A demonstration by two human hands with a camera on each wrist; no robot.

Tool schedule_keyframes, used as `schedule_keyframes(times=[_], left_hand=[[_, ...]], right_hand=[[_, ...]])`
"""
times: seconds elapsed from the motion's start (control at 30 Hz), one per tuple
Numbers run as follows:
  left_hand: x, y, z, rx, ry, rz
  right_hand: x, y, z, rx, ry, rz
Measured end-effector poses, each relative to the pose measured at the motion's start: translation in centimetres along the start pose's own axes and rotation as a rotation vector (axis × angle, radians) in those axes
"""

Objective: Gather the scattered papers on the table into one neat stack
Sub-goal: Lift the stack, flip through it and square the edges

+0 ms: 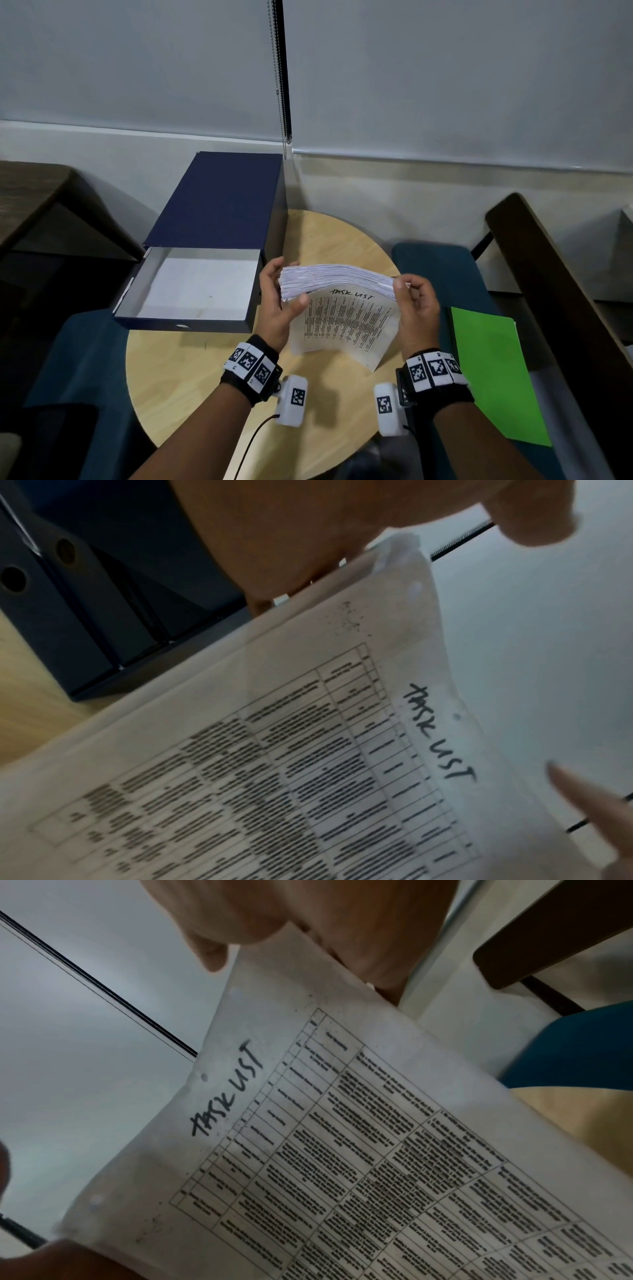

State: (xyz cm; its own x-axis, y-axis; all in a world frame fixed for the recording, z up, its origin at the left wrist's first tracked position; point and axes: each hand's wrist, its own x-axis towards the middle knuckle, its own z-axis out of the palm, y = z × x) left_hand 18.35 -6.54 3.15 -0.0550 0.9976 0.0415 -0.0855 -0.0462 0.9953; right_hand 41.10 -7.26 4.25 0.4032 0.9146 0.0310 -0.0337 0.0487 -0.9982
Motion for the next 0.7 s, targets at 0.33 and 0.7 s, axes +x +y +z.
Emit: schedule_keyframes(times=[0.33, 0.7], left_hand=[[1.0, -1.8, 0.8, 0.3, 0.078, -0.111], [0.3, -1.5, 2.1, 0.221, 0.118, -0.008]], right_hand=[[-0.7, 3.8, -1.3, -0.429, -0.148, 0.024], [-1.5, 2.0, 0.5, -0.466, -0.184, -0.013]])
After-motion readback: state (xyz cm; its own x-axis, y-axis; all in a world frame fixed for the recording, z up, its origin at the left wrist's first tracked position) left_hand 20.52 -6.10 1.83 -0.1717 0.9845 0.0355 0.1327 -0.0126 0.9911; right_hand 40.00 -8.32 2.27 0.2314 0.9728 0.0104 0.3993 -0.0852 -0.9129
